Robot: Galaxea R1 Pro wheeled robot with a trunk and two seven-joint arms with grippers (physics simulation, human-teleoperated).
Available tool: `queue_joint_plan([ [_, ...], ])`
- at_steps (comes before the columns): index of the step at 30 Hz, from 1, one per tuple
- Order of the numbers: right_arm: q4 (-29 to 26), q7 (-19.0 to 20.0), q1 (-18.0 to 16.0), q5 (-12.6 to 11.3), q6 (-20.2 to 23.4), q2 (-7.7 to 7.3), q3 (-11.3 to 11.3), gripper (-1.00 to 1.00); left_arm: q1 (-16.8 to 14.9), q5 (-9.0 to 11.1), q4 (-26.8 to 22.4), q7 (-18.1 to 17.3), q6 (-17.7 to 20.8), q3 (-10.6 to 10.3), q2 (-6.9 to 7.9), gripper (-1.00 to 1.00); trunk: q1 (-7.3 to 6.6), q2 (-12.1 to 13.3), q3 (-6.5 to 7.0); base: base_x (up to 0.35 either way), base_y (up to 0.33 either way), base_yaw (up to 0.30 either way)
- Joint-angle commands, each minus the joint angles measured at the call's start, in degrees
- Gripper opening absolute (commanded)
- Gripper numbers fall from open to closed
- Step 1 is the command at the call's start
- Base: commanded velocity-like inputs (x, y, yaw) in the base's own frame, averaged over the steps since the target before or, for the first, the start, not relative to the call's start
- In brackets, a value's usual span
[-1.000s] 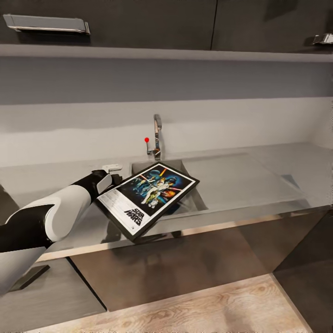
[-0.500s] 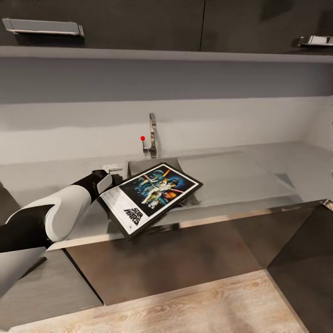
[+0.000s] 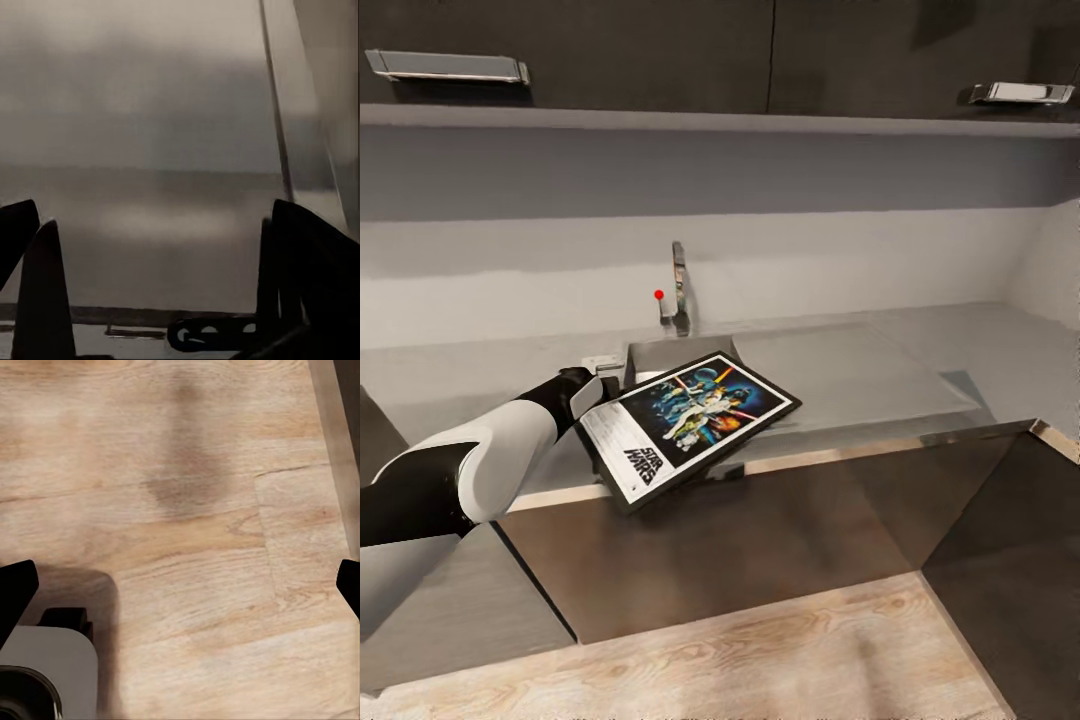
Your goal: Pick up the poster from the kitchen countertop and hang it on one of the wall nails in the kitchen.
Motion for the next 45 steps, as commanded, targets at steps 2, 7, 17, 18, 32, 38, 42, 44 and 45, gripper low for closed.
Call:
queue_joint_plan([
  [2,-0.07,-0.02,0.02,0.6,-0.08,0.05,-0.28,1.0,0.03,0.33,0.37,0.03,0.51,0.97,-0.02,1.0,0.0,-0.02,-0.05,-0.044,-0.028,0.0],
  [7,-0.07,-0.02,0.02,0.6,-0.08,0.04,-0.29,1.0,0.03,0.33,0.37,-0.05,0.51,0.97,-0.02,1.0,0.0,-0.02,-0.05,-0.139,-0.094,0.0],
  [17,-0.07,-0.04,0.02,0.63,-0.08,0.04,-0.33,1.0,0.03,0.33,0.37,-0.04,0.51,0.97,-0.02,1.0,0.0,-0.02,-0.05,-0.048,-0.035,0.0],
  [18,-0.07,-0.04,0.02,0.65,-0.08,0.05,-0.34,1.0,0.03,0.33,0.37,-0.03,0.51,0.97,-0.02,1.0,0.0,-0.02,-0.05,-0.037,-0.023,0.0],
  [32,-0.07,-0.06,0.02,0.62,-0.08,0.02,-0.36,1.0,0.03,0.33,0.37,-0.02,0.51,0.94,-0.02,1.0,0.0,-0.02,-0.05,-0.089,-0.056,0.0],
  [38,-0.07,-0.08,0.02,0.64,-0.08,0.0,-0.36,1.0,0.03,0.33,0.37,-0.03,0.51,0.89,-0.02,1.0,0.0,-0.02,-0.05,-0.039,-0.026,0.0],
  [42,-0.07,-0.06,0.02,0.65,-0.08,0.01,-0.36,1.0,0.03,0.33,0.37,0.0,0.51,0.89,-0.02,1.0,0.0,-0.02,-0.05,-0.008,-0.005,0.0],
  [44,-0.07,-0.06,0.02,0.66,-0.08,-0.01,-0.36,1.0,0.03,0.33,0.37,0.01,0.51,0.88,-0.02,1.0,0.0,-0.02,-0.05,-0.003,-0.002,0.0],
  [45,-0.07,-0.08,0.02,0.66,-0.08,0.0,-0.36,1.0,0.03,0.33,0.37,0.01,0.51,0.88,-0.02,1.0,0.0,-0.02,-0.05,-0.001,-0.001,0.0],
])
